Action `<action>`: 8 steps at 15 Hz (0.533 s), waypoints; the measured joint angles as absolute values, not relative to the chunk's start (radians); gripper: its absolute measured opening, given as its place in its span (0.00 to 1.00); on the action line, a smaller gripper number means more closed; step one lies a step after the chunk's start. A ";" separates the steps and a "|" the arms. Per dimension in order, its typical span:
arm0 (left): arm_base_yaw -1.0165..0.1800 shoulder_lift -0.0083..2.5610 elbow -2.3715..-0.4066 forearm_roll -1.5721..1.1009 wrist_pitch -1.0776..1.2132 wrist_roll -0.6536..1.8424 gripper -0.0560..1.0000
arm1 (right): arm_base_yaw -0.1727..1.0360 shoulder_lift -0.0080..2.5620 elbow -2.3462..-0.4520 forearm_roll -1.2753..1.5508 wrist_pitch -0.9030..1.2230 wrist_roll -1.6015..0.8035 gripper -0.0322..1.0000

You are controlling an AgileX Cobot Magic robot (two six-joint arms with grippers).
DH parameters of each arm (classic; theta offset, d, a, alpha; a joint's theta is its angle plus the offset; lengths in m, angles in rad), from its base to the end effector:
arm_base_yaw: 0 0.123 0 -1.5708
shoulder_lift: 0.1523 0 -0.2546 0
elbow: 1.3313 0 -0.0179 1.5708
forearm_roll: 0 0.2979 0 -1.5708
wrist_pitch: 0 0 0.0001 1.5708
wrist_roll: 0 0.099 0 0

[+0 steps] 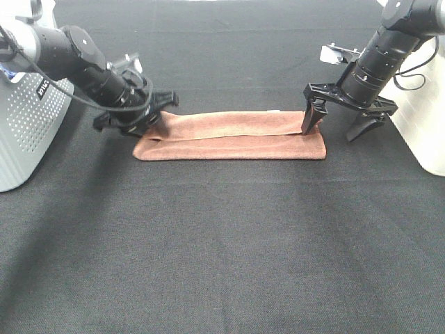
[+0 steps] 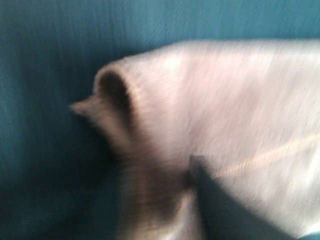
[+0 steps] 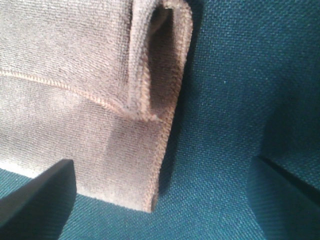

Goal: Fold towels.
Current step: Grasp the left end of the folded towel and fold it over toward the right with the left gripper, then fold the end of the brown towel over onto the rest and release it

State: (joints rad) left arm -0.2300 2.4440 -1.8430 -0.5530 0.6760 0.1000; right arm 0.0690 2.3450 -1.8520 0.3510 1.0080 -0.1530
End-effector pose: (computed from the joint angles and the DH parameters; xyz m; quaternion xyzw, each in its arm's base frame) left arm 0.5059 -0.1519 0.0403 -0.0192 0.9608 -0.2194 0.1683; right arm 0.4985 0.0633 0.0817 -0.0279 0.9846 0.1511 0.0836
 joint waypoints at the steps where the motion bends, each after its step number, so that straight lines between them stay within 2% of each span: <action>1: -0.230 2.444 -1.843 -0.553 0.676 0.100 0.26 | 0.069 2.345 -1.852 0.351 1.008 -0.153 0.87; 2: -0.230 2.444 -1.849 -0.534 0.694 0.093 0.11 | 0.069 2.345 -1.852 0.351 1.007 -0.153 0.87; 3: -0.220 2.441 -1.853 -0.509 0.726 0.074 0.08 | 0.069 2.345 -1.852 0.351 1.003 -0.153 0.87; 8: -0.136 2.349 -1.853 -0.413 0.818 0.034 0.08 | 0.069 2.345 -1.852 0.352 0.999 -0.153 0.87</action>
State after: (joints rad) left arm -0.1360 2.3490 -1.8530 -0.4130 0.8180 0.0340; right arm 0.0690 2.3450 -1.8520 0.3520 0.9990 -0.1530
